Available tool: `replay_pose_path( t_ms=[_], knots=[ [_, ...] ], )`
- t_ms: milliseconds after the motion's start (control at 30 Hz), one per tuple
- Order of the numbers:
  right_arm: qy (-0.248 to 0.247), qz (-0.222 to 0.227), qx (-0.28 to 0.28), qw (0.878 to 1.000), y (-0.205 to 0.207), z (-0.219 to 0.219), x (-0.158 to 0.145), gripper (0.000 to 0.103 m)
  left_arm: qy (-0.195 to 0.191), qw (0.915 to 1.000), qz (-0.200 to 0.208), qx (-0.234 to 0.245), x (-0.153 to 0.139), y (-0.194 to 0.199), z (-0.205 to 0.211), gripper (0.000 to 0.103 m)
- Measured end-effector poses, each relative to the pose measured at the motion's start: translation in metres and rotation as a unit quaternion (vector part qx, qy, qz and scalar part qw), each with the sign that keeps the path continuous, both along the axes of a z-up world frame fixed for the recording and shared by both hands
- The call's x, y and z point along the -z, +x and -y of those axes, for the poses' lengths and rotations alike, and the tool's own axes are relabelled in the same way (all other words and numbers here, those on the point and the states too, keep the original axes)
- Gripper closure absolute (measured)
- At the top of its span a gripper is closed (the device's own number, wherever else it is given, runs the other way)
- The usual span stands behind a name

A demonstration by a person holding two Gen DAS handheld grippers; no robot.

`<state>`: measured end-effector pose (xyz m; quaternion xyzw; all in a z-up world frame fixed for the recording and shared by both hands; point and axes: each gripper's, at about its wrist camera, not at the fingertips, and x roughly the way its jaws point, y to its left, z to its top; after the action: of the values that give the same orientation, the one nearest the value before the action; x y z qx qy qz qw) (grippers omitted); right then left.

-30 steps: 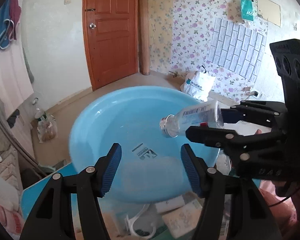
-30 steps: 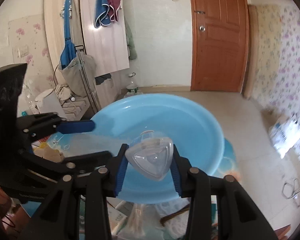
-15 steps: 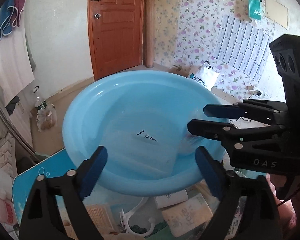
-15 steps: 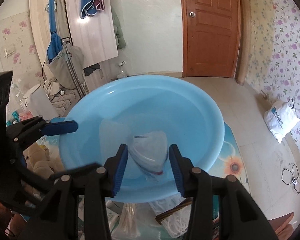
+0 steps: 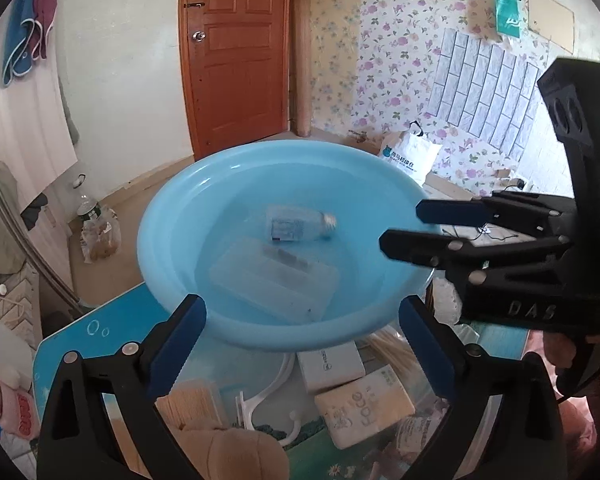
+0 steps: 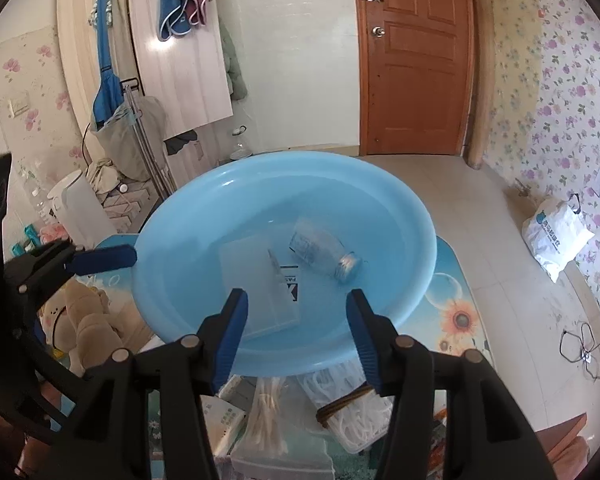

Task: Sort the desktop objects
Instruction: 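Open the left tool to drop the box while the right tool drops the vial into the basin, then withdraw both tools from the basin back over the cluttered table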

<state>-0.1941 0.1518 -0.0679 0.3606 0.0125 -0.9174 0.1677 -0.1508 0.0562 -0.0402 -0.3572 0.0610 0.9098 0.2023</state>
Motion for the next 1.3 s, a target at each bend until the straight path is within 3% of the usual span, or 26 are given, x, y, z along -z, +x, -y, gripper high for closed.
replay_pose_path(
  t_ms=[67,200,367,567,700,900,1300],
  knots=[
    [-0.015,-0.012,0.003,1.0,0.004,-0.002,-0.004,0.047,-0.002,1.0,-0.004,-0.001,-0.001,0.004,0.0,0.005],
    [-0.01,-0.03,0.017,0.999,0.012,-0.003,-0.01,0.025,-0.002,0.9999,-0.013,-0.002,-0.005,0.016,-0.001,0.004],
    [-0.011,-0.042,0.018,0.999,0.024,-0.001,-0.013,0.022,0.0,0.9999,-0.012,-0.01,-0.006,0.025,0.004,0.003],
    [-0.019,-0.057,0.02,0.998,0.037,-0.002,-0.016,0.0,-0.006,0.9998,-0.012,-0.016,-0.008,0.041,0.009,0.003],
    [-0.003,-0.08,0.009,0.997,0.052,0.0,-0.012,0.0,-0.007,0.9996,-0.02,-0.019,-0.014,0.054,0.006,0.003],
    [-0.027,-0.033,-0.005,0.999,0.065,-0.01,-0.005,0.0,-0.004,0.9997,-0.013,-0.019,-0.009,0.066,0.007,0.003],
    [-0.015,-0.043,0.008,0.999,0.089,-0.016,-0.002,0.0,0.001,0.9997,-0.016,-0.017,-0.008,0.082,0.011,0.003]
  ],
)
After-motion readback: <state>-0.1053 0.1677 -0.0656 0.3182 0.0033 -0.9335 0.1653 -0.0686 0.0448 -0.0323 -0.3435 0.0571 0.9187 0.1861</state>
